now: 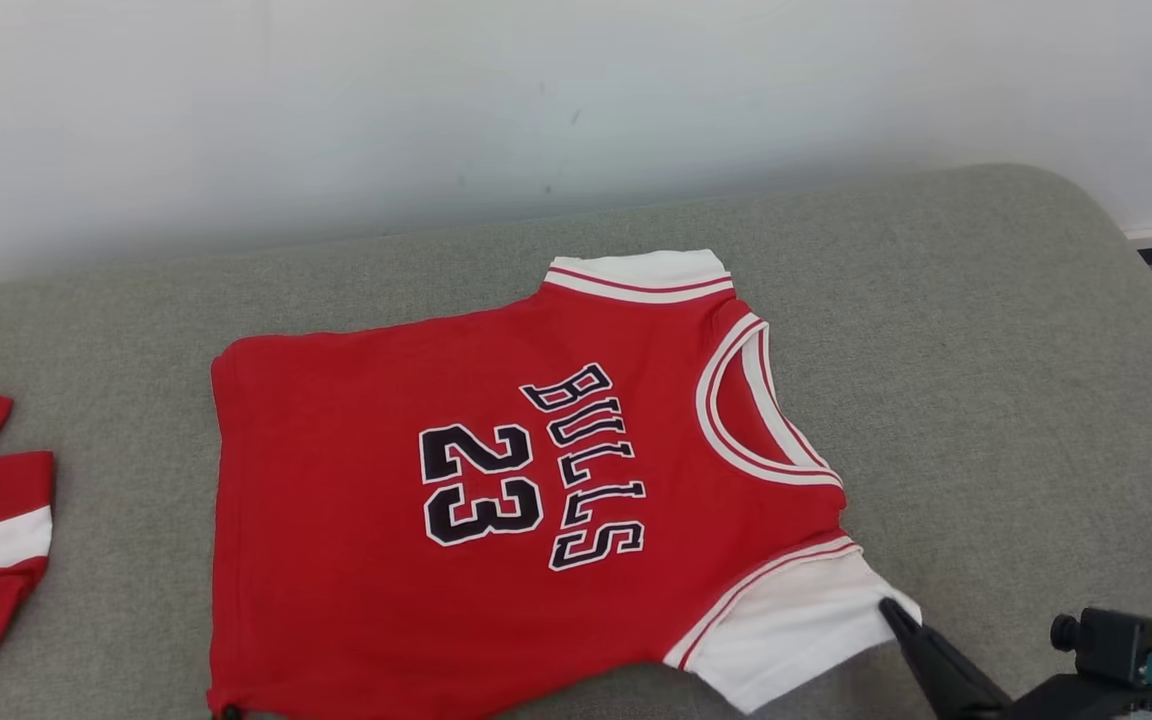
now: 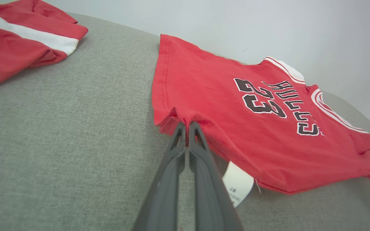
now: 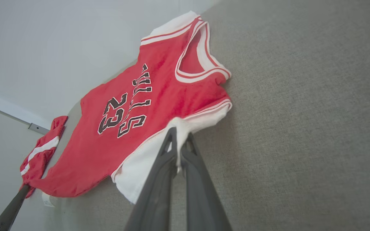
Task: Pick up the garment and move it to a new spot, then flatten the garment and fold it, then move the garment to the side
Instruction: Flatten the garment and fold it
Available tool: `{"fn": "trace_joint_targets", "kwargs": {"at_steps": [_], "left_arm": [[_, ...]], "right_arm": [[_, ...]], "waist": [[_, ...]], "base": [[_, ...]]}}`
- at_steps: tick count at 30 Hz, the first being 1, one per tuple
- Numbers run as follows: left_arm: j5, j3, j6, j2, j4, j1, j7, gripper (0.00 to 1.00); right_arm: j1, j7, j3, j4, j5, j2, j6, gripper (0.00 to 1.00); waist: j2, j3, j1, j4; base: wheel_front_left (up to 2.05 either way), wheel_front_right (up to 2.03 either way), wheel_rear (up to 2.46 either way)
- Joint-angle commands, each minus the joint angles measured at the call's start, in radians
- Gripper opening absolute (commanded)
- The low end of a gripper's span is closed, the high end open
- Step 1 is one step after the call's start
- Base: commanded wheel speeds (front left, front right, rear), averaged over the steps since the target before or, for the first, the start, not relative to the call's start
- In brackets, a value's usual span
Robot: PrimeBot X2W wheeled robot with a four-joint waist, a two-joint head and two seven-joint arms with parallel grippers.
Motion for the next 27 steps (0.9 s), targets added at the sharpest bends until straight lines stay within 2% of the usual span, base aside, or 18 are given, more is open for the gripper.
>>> {"fn": "trace_joint_targets", "kwargs": {"at_steps": [1, 7, 15, 27], "left_arm": [[0.018, 0.001, -0.003, 0.004, -0.002, -0.015, -0.004, 0.0], [0.043, 0.013, -0.009, 0.028, 0.003, -0.052, -0.004, 0.0], [0.057, 0.015, -0.018, 0.084, 0.046, -0.158, 0.019, 0.0], [0.073, -0.026, -0.052, 0.157, 0.243, -0.369, 0.058, 0.0]], "right_arm": [[-0.018, -0.014, -0.012, -0.006, -0.01, 0.006, 0.0, 0.0], [-0.072, -0.035, -0.017, -0.005, -0.02, 0.025, 0.0, 0.0], [-0.251, -0.015, 0.017, 0.105, -0.057, 0.039, 0.0, 0.0], [-0.581, -0.008, 0.134, 0.41, -0.029, 0.079, 0.0, 0.0]], "waist": [[0.0, 0.001, -0.0001, -0.001], [0.0, 0.0, -0.0001, -0.012], [0.0, 0.028, -0.0001, -0.025], [0.0, 0.096, -0.0001, -0.042]], "base": [[0.0, 0.0, 0.0], [0.0, 0.0, 0.0], [0.0, 0.0, 0.0], [0.0, 0.0, 0.0]]}}
